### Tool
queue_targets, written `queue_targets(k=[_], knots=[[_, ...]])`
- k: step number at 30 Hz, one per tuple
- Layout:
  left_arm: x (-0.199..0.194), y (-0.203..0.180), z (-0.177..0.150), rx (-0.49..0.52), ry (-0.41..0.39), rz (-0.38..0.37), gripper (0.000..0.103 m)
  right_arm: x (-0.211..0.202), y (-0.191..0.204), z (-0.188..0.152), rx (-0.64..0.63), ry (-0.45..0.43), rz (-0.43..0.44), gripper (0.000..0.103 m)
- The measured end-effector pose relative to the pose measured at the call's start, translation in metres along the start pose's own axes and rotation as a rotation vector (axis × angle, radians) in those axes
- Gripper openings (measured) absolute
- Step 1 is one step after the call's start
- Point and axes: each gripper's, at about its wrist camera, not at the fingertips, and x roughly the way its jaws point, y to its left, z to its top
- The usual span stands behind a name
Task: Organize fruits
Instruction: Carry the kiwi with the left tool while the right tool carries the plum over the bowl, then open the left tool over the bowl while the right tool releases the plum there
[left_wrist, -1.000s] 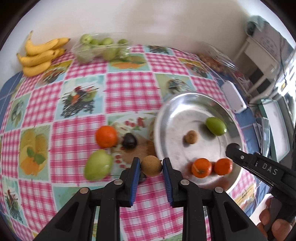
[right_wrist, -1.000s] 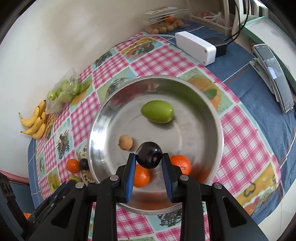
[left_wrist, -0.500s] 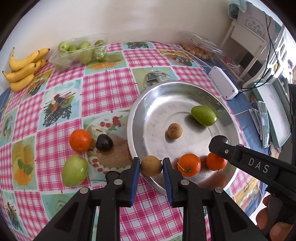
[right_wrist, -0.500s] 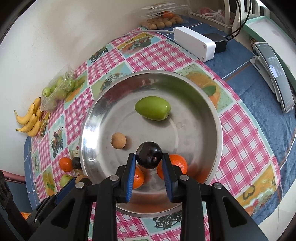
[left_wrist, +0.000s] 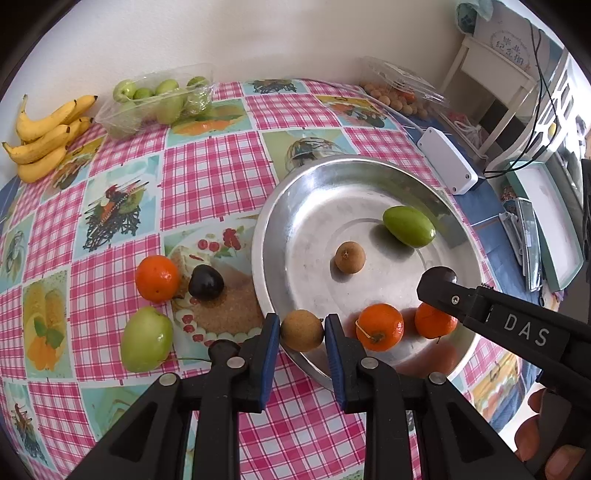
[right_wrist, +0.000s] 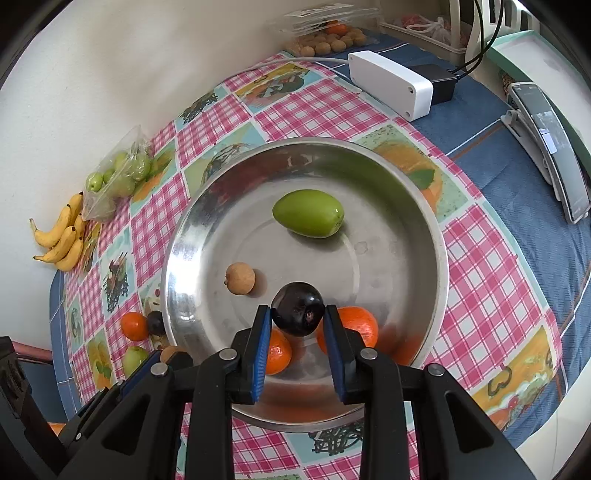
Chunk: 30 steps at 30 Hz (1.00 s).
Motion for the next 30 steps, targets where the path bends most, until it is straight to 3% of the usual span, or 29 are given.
queue_targets(k=[14, 21, 30], knots=[[-0.006, 0.010, 0.002, -0.048, -0.012, 0.008, 0.029, -0.003, 0.002, 0.000, -0.015, -0.009, 0.006, 0.035], [-0.017, 0.044, 0.003, -0.166, -0.047, 0.116, 0.029, -0.002, 0.012, -0.003, -0.068, -0.014, -0.021, 0.035], [-0.031, 0.087, 0.001, -0.309, -0.070, 0.137, 0.029, -0.002, 0.025, -0.007, -0.134, -0.020, -0.035, 0.035]])
